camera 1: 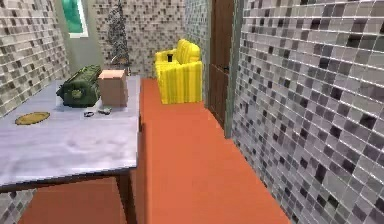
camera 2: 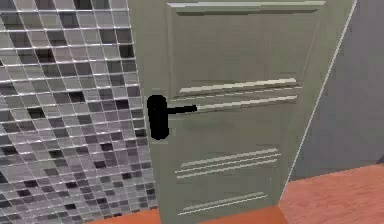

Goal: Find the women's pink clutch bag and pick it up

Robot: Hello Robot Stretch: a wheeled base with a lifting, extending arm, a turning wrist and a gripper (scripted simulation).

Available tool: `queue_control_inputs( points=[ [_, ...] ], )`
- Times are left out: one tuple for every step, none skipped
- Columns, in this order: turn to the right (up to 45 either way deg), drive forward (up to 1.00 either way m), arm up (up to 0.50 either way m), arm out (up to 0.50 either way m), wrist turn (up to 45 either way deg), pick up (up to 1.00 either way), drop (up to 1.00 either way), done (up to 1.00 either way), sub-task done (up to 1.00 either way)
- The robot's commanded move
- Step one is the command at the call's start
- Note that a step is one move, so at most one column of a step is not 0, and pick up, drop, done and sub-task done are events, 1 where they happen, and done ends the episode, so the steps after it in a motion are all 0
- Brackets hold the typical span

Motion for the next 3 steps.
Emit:
queue_control_inputs(
  points=[
    [3.0, 0.00, 0.00, 0.00, 0.0, 0.00, 0.00, 0.00, 0.00],
    [0.0, 0.60, 0.00, 0.00, 0.0, 0.00, 0.00, 0.00, 0.00],
    [15.0, 0.00, 0.00, 0.00, 0.0, 0.00, 0.00, 0.00, 0.00]
  ],
)
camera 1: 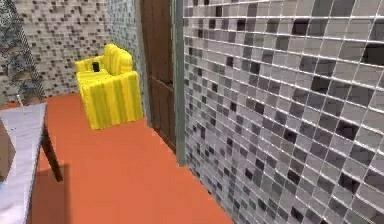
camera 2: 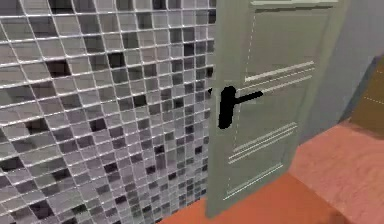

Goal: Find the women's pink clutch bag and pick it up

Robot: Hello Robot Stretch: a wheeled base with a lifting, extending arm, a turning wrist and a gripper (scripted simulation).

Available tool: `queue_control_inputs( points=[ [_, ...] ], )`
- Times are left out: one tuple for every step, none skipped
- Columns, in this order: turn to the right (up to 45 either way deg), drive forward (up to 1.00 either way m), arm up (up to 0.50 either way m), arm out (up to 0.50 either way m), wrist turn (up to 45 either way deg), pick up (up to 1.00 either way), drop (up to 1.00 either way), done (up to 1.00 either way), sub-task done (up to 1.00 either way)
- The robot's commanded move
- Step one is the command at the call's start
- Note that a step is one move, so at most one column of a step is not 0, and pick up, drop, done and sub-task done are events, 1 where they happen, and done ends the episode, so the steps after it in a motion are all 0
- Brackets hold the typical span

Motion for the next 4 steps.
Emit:
queue_control_inputs(
  points=[
    [0.0, 0.15, 0.00, 0.00, 0.0, 0.00, 0.00, 0.00, 0.00],
    [-24.0, 0.00, 0.00, 0.00, 0.0, 0.00, 0.00, 0.00, 0.00],
    [0.0, 1.00, 0.00, 0.00, 0.0, 0.00, 0.00, 0.00, 0.00],
    [-3.0, 0.00, 0.00, 0.00, 0.0, 0.00, 0.00, 0.00, 0.00]
  ],
)
